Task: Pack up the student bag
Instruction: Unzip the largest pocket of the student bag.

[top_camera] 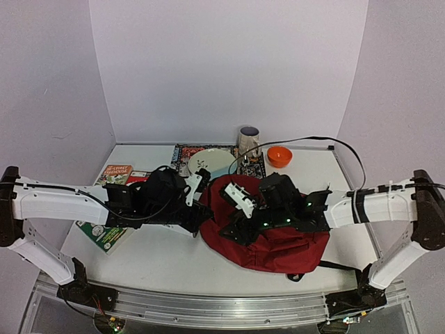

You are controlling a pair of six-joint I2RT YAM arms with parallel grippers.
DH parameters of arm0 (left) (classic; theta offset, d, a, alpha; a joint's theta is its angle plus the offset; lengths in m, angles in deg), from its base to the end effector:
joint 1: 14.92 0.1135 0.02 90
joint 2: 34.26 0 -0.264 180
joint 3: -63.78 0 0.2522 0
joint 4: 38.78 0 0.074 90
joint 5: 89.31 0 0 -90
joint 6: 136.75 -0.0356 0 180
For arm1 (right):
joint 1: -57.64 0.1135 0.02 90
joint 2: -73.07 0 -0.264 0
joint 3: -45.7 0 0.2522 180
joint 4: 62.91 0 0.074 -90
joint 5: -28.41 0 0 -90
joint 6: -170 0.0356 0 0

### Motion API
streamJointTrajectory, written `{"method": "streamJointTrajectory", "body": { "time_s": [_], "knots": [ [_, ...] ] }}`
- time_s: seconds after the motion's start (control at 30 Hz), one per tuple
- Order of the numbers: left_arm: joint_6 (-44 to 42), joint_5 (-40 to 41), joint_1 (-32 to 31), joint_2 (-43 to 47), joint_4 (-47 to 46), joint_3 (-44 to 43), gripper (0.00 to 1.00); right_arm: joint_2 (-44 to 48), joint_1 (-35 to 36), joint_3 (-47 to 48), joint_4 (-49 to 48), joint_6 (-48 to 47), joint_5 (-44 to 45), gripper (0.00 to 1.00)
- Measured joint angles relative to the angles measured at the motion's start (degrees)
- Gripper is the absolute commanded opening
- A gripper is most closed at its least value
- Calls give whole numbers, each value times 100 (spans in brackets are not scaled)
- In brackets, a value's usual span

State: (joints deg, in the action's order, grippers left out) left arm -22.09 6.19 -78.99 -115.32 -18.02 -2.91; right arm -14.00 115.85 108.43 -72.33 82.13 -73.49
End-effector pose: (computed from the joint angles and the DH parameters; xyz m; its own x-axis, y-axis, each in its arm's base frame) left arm 0.1398 -0.2798 0.2487 -0.5879 0.2593 -0.7663 0.6774 0.6756 -0.2911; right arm 0.1736 0.2941 0.2452 -0.1704 -0.2058 -0.9636 -0.9310 0.3540 0.0890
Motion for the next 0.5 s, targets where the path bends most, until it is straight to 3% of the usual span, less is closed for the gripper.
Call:
{"method": "streamJointTrajectory", "body": {
  "time_s": [0.2,0.27,0.43,0.5],
  "knots": [
    [148,18,0,144,-84,2,0,-595,199,172,-426,-107,209,63],
    [199,25,0,169,-99,2,0,-691,223,192,-543,-180,318,52],
    [240,81,6,235,-93,4,0,-815,228,208,-688,-292,570,12],
    [238,164,34,279,-92,10,0,-813,232,204,-690,-289,637,0]
  ]
}}
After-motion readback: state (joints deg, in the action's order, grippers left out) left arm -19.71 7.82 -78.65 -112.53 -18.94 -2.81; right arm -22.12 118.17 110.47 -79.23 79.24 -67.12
